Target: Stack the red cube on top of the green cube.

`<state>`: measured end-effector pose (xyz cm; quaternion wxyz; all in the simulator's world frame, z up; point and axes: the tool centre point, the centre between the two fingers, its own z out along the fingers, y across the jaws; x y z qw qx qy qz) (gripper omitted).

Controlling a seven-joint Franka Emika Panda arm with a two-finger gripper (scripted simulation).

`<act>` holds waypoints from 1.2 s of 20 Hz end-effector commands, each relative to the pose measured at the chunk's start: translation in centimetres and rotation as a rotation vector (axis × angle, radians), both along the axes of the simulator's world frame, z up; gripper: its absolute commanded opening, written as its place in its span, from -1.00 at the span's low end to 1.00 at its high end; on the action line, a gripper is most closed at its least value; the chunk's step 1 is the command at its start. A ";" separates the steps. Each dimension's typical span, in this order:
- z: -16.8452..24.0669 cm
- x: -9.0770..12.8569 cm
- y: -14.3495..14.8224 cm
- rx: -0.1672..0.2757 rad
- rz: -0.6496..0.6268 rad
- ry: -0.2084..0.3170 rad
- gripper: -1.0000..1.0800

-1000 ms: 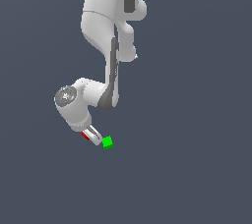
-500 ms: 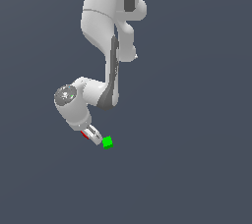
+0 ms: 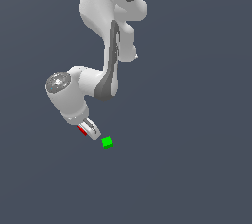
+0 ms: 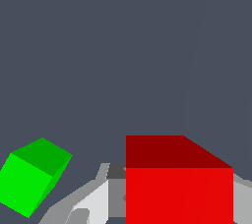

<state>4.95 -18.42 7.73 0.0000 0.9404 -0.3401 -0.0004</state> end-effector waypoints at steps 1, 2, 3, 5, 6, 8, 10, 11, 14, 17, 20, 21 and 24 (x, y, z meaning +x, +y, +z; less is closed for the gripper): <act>1.7 0.0 0.0 0.000 0.000 -0.001 -1.00; 2.3 0.0 0.0 0.000 0.000 -0.001 -1.00; 2.8 0.0 0.0 0.000 0.000 -0.001 -1.00; 3.5 0.0 0.0 0.000 0.000 -0.001 -1.00; 3.8 0.0 0.0 0.000 0.000 -0.001 -1.00; 4.2 0.1 0.0 0.000 0.000 -0.001 -1.00; 4.3 0.1 -0.1 0.000 0.000 -0.001 -1.00; 4.1 0.1 0.0 0.000 0.000 -0.002 -1.00; 3.9 0.3 0.4 0.000 0.000 -0.002 -1.00; 3.3 0.8 1.6 0.000 0.000 -0.002 -1.00; 2.1 1.6 3.5 0.000 0.000 -0.002 -1.00; 1.7 2.0 4.3 0.000 0.000 -0.002 -1.00; 0.4 3.0 6.6 0.001 0.000 -0.001 -1.00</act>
